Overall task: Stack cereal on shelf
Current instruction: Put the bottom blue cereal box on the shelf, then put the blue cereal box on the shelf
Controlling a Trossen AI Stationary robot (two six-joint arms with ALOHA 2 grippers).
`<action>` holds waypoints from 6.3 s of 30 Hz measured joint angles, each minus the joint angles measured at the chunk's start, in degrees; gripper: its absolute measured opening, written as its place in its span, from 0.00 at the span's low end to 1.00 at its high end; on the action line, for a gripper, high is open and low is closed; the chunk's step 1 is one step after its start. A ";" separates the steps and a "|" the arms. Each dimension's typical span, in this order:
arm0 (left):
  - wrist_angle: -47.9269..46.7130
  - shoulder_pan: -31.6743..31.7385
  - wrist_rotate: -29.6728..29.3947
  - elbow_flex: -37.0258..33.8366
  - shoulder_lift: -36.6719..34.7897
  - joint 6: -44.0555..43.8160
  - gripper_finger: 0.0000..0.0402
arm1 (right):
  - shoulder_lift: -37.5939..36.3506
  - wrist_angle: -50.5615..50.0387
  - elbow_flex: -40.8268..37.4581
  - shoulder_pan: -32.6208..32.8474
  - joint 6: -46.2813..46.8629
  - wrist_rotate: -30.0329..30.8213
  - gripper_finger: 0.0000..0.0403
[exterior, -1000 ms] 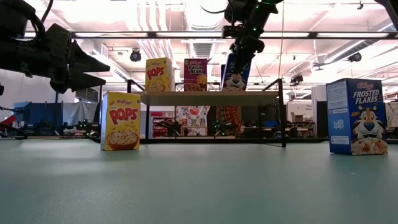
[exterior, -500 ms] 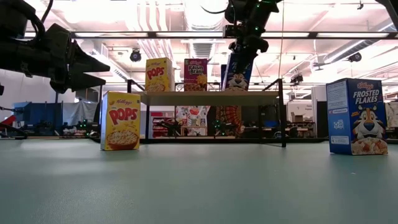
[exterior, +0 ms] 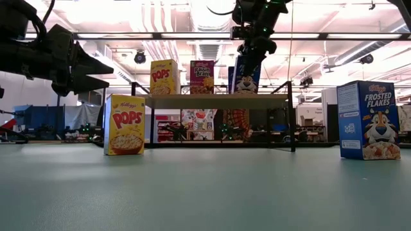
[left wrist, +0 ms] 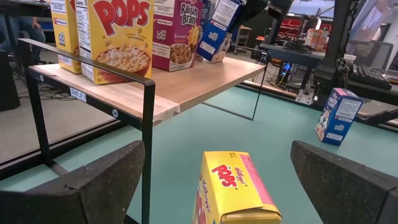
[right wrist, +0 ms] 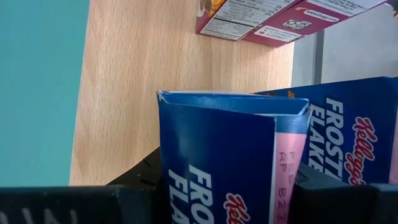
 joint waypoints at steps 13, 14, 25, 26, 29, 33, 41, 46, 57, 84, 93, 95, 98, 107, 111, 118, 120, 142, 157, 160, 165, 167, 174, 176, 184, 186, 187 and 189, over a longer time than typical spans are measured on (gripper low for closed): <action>0.00 0.00 -0.01 0.00 0.00 0.00 0.96 | 0.02 0.28 -0.02 0.02 0.00 -1.52 0.37; 0.00 0.00 -0.01 0.00 0.00 0.01 0.96 | 0.04 0.45 -0.04 0.02 0.00 -1.61 0.37; 0.00 0.00 0.00 0.00 0.00 0.01 0.96 | 0.13 1.64 -0.07 0.02 0.60 -3.00 0.37; 0.00 0.00 0.00 0.00 0.00 0.01 0.96 | 0.13 1.67 -0.07 0.02 0.64 -2.87 0.37; 0.00 0.00 -0.01 0.00 0.00 0.00 0.96 | 0.13 1.78 -0.07 0.02 0.63 -2.60 0.37; 0.00 0.00 -0.01 0.00 0.00 0.00 0.96 | 0.17 2.38 -0.07 0.02 1.10 -1.49 0.39; 0.01 0.00 0.00 0.00 0.00 0.01 0.96 | 0.17 2.36 -0.07 0.00 1.12 -1.05 0.41; 0.00 0.00 -0.01 0.00 0.00 0.00 0.96 | 0.17 2.35 -0.07 0.00 1.05 -1.05 0.41; 0.00 0.00 -0.01 0.00 0.00 0.00 0.96 | 0.17 1.05 -0.04 0.00 1.07 -1.07 0.41; 0.01 0.00 -0.01 0.00 0.00 0.00 0.96 | 0.17 1.49 0.00 0.02 0.98 -2.62 0.54; 0.02 0.00 0.00 0.00 0.00 0.00 0.96 | 0.17 1.75 0.07 0.02 1.01 -2.60 0.73; 0.01 0.00 0.00 0.00 0.00 0.00 0.96 | 0.17 1.70 0.58 0.02 1.03 -2.58 0.76; 0.00 0.00 -0.01 0.00 0.00 0.02 0.96 | 0.17 1.68 1.95 0.02 1.06 -2.56 0.81; 0.02 0.00 0.01 0.00 0.00 0.00 0.96 | 0.17 1.07 5.59 0.02 4.42 0.60 0.90; 0.00 0.00 -0.01 0.00 0.00 0.00 0.96 | 0.17 0.89 6.89 0.04 4.29 0.97 0.90; 0.02 0.00 0.00 0.00 0.00 0.01 0.96 | 0.17 -1.43 10.80 0.15 6.04 3.56 0.90; 0.02 0.00 -0.01 0.00 0.00 0.00 0.96 | 0.17 -3.35 12.33 0.37 6.53 3.54 0.90; 0.00 0.00 -0.01 0.00 0.00 0.00 0.96 | -2.11 -26.21 9.58 23.13 41.43 10.91 0.90; 0.00 0.00 -0.01 0.00 0.00 0.00 0.96 | -8.11 -21.60 -11.16 43.65 66.16 9.94 0.90; 0.00 0.00 0.01 0.00 0.00 0.00 0.96 | -11.62 -19.53 -16.18 47.18 69.32 11.57 0.90; 0.00 0.00 -0.01 0.00 0.00 0.00 0.96 | -19.60 -13.15 -26.17 49.60 72.47 12.94 0.90; 0.01 0.00 -0.01 0.00 0.00 0.00 0.96 | -22.56 -10.60 -29.96 49.62 70.69 12.96 0.90; 0.00 0.00 0.01 0.00 0.00 0.00 0.96 | -29.79 -7.68 -40.36 49.55 64.26 11.97 0.90; 0.02 0.00 -0.01 0.00 0.00 0.00 0.96 | -31.00 -7.46 -42.70 49.55 61.96 11.52 0.90; 0.00 0.00 -0.01 0.00 0.00 0.00 0.96 | -33.48 -4.50 -50.20 49.55 51.58 10.95 0.90; 0.00 0.00 -0.01 0.00 0.00 0.00 0.96 | -33.51 -3.71 -51.65 49.48 49.64 10.95 0.90; 0.00 0.00 -0.01 0.00 0.00 0.00 0.96 | -33.53 -3.35 -52.43 49.34 48.58 10.96 0.90; 0.02 0.00 -0.01 0.00 0.03 0.00 0.96 | -33.51 -2.27 -53.59 48.79 46.44 10.90 0.90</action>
